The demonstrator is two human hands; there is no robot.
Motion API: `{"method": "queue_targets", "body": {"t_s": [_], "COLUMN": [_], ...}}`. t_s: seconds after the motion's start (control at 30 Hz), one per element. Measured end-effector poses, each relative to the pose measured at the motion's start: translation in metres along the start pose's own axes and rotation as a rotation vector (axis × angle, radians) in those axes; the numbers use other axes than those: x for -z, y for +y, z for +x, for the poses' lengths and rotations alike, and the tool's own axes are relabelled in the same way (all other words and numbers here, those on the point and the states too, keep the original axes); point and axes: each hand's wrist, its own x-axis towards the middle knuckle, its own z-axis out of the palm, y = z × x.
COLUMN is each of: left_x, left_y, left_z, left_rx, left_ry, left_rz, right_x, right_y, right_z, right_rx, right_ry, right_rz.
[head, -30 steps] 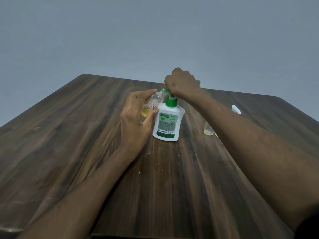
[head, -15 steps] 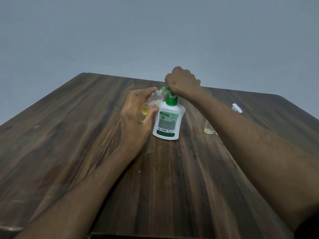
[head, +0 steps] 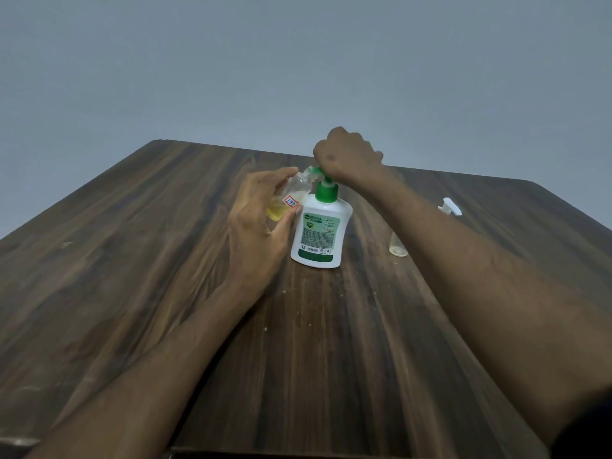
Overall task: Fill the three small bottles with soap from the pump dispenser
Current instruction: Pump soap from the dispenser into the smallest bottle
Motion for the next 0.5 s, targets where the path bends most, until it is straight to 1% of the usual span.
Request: {"method": "queue_targets", "body": {"t_s": [0.07, 0.2, 0.3, 0.43, 0.5], "left_x": [0.0003, -0.0004, -0.0001, 0.0006, 0.0009], "left_y": [-0.0006, 0.0004, -0.0010, 0.0004, -0.0014], "left_z": [-0.0001, 0.0004, -0.0002, 0.0006, 0.0008], "left_rx": [-0.002, -0.006, -0.004, -0.002, -0.004], "left_ry": [-0.004, 0.000, -0.004, -0.001, -0.005], "left_rz": [0.012, 0.010, 0.018, 0.017, 0.029], "right_x": [-0.0024, 0.0008, -0.0023, 0.0001, -0.0026], "right_y": [0.0012, -0.0001, 0.0025, -0.0019, -0.0004], "right_z": [-0.0005, 0.0005, 0.0000, 0.0011, 0.0001], "right_rx": [-0.013, -0.004, -0.012, -0.004, -0.022], "right_ry": [-0.022, 0.011, -0.017, 0.008, -0.011], "right_rz": [0.017, 0.008, 0.029, 0.003, 0.022]}}
